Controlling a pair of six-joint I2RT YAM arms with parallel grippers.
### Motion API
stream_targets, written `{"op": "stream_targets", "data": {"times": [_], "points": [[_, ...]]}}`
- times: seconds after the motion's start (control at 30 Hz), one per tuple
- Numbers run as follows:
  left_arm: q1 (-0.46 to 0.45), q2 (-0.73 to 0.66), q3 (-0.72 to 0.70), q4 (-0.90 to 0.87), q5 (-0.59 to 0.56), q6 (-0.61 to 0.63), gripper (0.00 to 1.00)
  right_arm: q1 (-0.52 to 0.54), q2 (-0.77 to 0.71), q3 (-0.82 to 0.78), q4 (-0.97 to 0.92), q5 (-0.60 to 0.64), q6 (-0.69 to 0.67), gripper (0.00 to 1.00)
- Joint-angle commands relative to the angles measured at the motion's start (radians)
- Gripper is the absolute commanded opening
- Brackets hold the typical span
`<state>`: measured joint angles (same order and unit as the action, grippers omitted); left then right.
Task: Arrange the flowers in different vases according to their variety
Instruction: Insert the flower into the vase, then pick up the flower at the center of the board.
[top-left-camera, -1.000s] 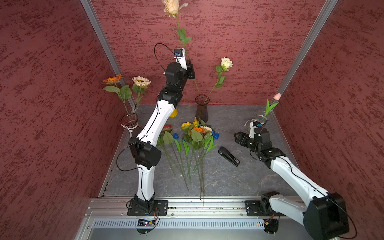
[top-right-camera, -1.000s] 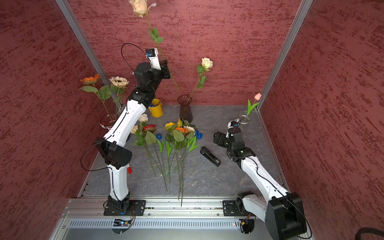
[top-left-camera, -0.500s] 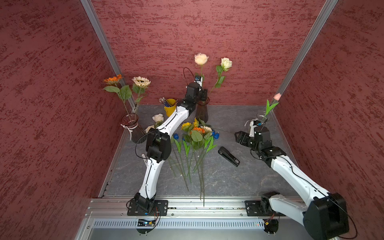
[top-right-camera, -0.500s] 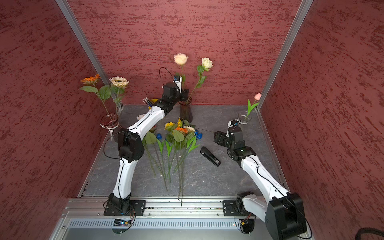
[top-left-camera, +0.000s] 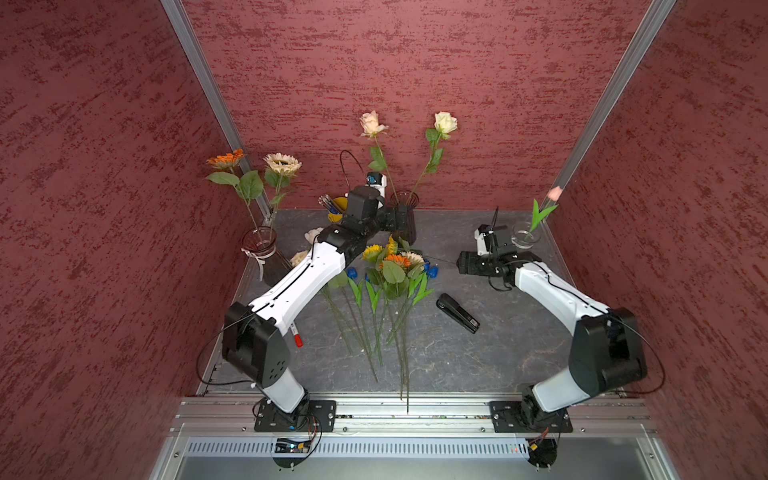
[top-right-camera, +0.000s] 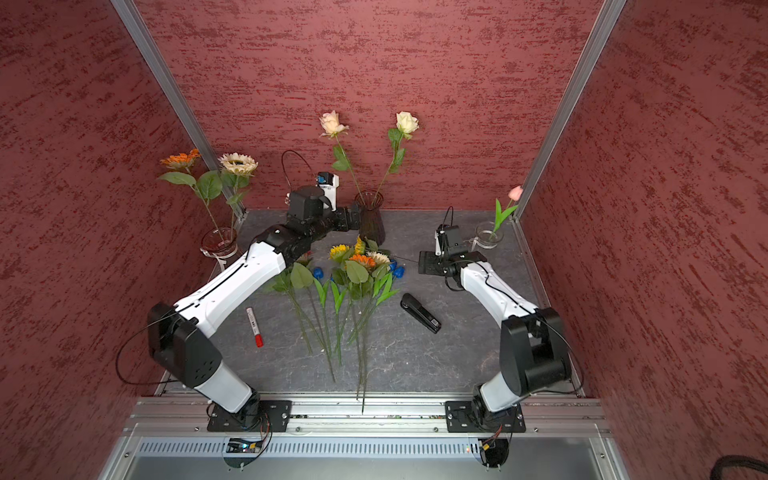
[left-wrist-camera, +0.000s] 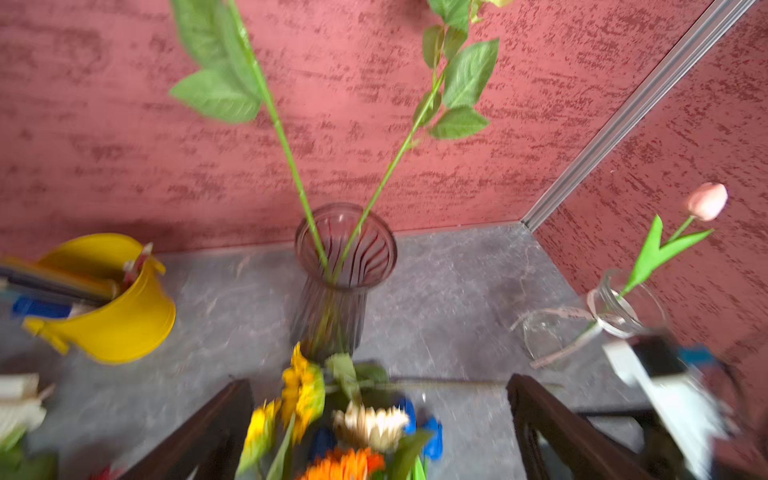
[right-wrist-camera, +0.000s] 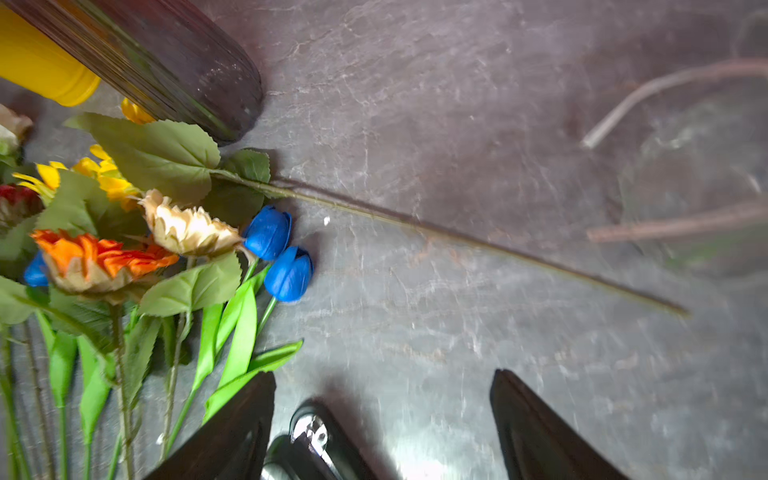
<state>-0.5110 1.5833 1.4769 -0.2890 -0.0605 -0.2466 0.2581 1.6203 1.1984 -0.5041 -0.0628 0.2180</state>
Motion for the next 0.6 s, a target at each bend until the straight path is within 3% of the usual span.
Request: {"op": "stream_targets", "data": {"times": [0.0,0.13,0.33,0.57], "points": [[-0.004,-0.031,-0.109,-0.055,-0.005,-0.044,1.00,0.006,0.113,0.120,-0.125,-0.004,-0.124,0.86],[-0.004,-0.116,-0.240,-0.063,-0.003,-0.092,1.00,0.017,0.267,0.256,-0.178,0.023,-0.197,0.85],[-0.006,-0.236,-0.409,-0.116,-0.052,-0.151,1.00,0.098,0.464,0.405,-0.213,0.194,-0.365,0.86],[-0.007,-0.362,-0.555,-0.190,-0.080,-0.235,1.00,0.113,0.574,0.504,-0.194,0.253,-0.455,0.86]]}}
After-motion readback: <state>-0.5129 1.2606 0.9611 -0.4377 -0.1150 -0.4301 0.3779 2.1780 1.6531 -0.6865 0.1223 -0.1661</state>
